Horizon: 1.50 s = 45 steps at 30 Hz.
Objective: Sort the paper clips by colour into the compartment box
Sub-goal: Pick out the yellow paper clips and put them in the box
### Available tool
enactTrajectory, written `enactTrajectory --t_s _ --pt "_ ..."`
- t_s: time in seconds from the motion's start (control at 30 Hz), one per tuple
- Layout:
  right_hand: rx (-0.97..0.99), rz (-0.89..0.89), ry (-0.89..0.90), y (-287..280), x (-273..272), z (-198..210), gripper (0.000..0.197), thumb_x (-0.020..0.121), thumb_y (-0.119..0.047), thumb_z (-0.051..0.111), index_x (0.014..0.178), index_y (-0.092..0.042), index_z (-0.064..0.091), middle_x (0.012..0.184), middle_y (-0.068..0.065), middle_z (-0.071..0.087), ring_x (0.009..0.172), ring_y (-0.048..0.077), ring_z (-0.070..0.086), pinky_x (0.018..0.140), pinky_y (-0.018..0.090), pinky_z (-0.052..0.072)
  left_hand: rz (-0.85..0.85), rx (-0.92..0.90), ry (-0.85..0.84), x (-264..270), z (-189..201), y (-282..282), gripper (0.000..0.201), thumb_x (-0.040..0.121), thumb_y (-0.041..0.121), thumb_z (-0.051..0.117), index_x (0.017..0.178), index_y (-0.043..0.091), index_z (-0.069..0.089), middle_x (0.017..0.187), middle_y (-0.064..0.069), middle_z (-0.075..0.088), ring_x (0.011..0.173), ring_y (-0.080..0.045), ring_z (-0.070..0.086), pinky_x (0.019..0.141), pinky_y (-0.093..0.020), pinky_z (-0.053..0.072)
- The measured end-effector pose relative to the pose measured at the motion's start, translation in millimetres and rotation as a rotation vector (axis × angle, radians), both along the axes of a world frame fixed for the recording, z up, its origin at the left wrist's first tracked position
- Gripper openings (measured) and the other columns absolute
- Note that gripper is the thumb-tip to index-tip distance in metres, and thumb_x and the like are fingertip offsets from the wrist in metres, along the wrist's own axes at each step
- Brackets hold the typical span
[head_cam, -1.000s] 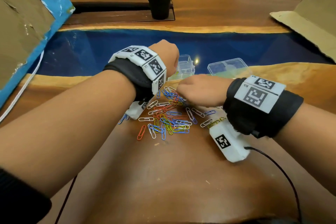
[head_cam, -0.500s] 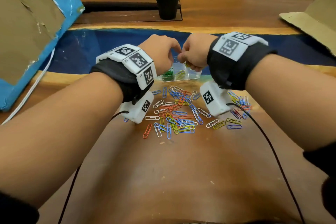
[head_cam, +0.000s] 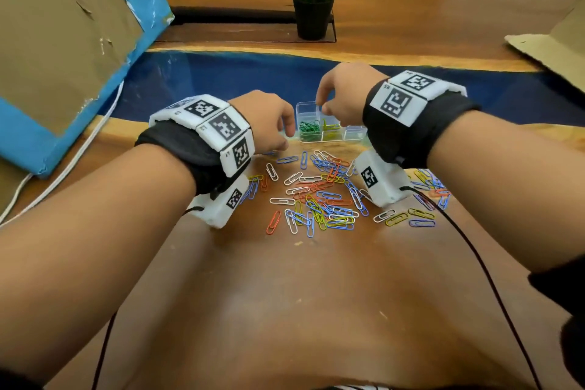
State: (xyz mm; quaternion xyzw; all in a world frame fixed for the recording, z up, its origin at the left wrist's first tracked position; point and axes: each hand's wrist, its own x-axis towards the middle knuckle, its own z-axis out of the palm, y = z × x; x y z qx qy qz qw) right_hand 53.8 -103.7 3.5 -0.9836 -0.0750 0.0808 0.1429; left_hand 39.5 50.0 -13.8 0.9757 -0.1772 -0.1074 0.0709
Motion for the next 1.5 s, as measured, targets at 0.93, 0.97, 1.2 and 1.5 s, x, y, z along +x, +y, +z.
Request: enactTrajectory --t_s 0.93,0.97,1.2,1.5 --pt "-0.203 0.216 0.09 -8.5 -58.3 -28.2 0.026 0.078 -0.014 0.07 0.101 -0.02 0.061 0.069 -0.007 0.043 0.083 0.02 0.048 0.069 0.026 0.039 -0.285 0.055 0.209 -49.4 -7.8 -33.2 0.004 0.079 0.026 0.07 0.083 0.024 0.071 0.058 0.017 0.052 0.053 0.003 0.046 0.046 -0.007 0.035" --pt "-0.201 0.22 0.086 -8.3 -57.8 -28.6 0.024 0.077 -0.014 0.07 0.098 -0.021 0.061 0.069 -0.007 0.044 0.082 0.02 0.049 0.068 0.026 0.039 -0.282 0.04 0.203 -49.1 -7.4 -31.7 0.005 0.08 0.023 0.068 0.083 0.023 0.072 0.057 0.017 0.053 0.053 0.003 0.047 0.048 -0.005 0.037" --pt "-0.162 0.213 0.122 -14.3 -57.2 -26.9 0.021 0.076 -0.013 0.068 0.086 -0.025 0.053 0.078 -0.006 0.054 0.083 0.019 0.054 0.074 0.027 0.047 -0.161 -0.074 0.176 -45.1 -3.6 -16.4 0.005 0.081 0.026 0.066 0.081 0.024 0.071 0.062 0.012 0.061 0.055 0.004 0.052 0.06 -0.015 0.041" --pt "-0.164 0.249 0.118 -10.6 -57.6 -24.7 0.015 0.075 -0.019 0.075 0.081 -0.023 0.062 0.081 -0.005 0.061 0.08 0.016 0.057 0.07 0.025 0.047 -0.091 -0.148 0.235 -42.1 -2.1 0.3 0.013 0.084 0.022 0.067 0.096 0.026 0.068 0.079 0.002 0.073 0.067 -0.005 0.061 0.067 -0.015 0.043"
